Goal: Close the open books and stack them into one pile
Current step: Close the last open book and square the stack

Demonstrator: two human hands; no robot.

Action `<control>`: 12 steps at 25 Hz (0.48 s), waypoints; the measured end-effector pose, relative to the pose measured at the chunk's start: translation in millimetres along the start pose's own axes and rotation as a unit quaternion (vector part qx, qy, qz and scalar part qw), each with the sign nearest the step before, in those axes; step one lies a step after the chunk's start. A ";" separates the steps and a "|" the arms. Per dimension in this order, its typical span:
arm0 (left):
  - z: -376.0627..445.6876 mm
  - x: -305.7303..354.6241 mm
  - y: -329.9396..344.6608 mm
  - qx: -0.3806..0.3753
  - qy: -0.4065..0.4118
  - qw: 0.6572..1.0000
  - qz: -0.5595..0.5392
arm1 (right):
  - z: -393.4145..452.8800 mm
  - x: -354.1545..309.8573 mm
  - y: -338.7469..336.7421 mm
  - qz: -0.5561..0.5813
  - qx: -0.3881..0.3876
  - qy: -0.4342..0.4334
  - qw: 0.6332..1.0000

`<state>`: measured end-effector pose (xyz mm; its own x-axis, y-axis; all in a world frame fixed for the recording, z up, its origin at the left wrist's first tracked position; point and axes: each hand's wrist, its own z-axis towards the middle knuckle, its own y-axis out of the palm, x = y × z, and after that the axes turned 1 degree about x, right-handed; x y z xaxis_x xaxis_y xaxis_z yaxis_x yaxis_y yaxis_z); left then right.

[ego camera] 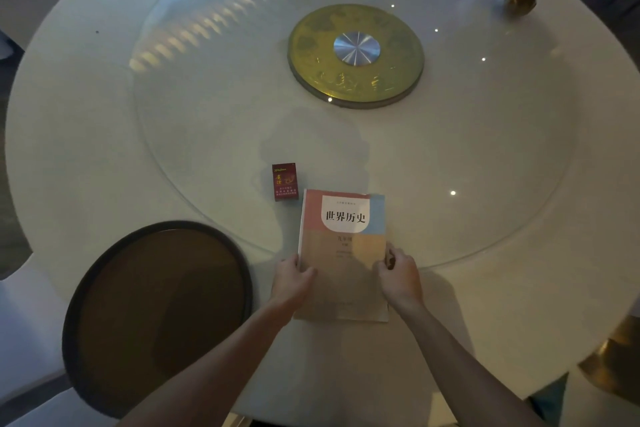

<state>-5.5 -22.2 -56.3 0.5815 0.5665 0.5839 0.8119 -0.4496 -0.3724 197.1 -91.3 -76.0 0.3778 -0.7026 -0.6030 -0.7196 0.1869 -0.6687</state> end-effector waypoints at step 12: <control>7.9 -2.0 2.2 -0.030 0.038 0.997 0.065 | -3.5 10.7 -2.4 0.038 -0.006 0.060 0.997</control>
<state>-4.4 -18.8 -63.9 0.6738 0.4475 0.5879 0.7244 -0.5571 -0.4062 200.9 -101.7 -79.3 0.2505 -0.7640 -0.5946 -0.7507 0.2345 -0.6176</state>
